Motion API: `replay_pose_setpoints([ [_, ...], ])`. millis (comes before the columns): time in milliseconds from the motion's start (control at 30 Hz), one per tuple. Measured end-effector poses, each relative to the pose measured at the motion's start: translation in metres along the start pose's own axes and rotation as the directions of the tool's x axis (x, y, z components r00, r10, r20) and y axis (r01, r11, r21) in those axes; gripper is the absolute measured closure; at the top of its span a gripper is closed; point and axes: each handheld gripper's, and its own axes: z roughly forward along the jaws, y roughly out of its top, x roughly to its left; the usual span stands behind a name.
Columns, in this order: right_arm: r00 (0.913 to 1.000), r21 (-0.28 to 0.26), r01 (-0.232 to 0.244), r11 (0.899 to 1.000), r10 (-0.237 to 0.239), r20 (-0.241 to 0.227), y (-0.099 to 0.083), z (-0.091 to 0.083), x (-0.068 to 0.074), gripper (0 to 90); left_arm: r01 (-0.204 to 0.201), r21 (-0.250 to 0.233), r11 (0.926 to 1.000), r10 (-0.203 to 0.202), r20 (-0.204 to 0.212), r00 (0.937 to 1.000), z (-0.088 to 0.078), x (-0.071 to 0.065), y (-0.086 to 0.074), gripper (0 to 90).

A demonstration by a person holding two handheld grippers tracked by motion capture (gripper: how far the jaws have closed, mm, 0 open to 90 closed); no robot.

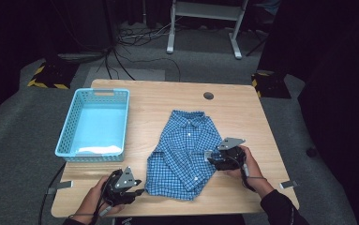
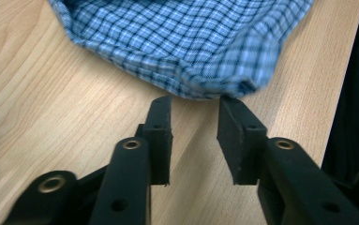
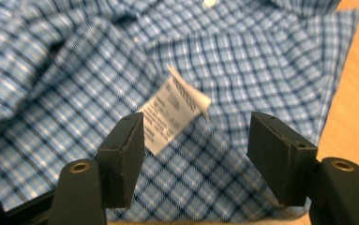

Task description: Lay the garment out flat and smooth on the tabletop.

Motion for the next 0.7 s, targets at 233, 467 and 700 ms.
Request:
replay_pose_setpoints([
  [233, 0.9998, -0.034, 0.014, 0.999, -0.015, -0.014, 0.015, -0.002, 0.005, 38.6, -0.018, -0.032, 0.9993, 0.017, -0.008, 0.9998, 0.002, -0.005, 0.014, 54.2],
  [467, 0.9976, -0.020, 0.045, 0.999, -0.046, -0.052, 0.034, 0.015, 0.013, 41.3, -0.051, -0.001, 0.9987, 0.051, 0.013, 0.9986, 0.032, -0.008, 0.037, 45.0],
  [700, 0.9957, 0.018, 0.050, 0.999, -0.048, -0.079, 0.041, 0.034, 0.016, 42.0, -0.028, 0.023, 0.9993, 0.028, 0.001, 0.9996, 0.057, -0.003, 0.045, 34.2],
])
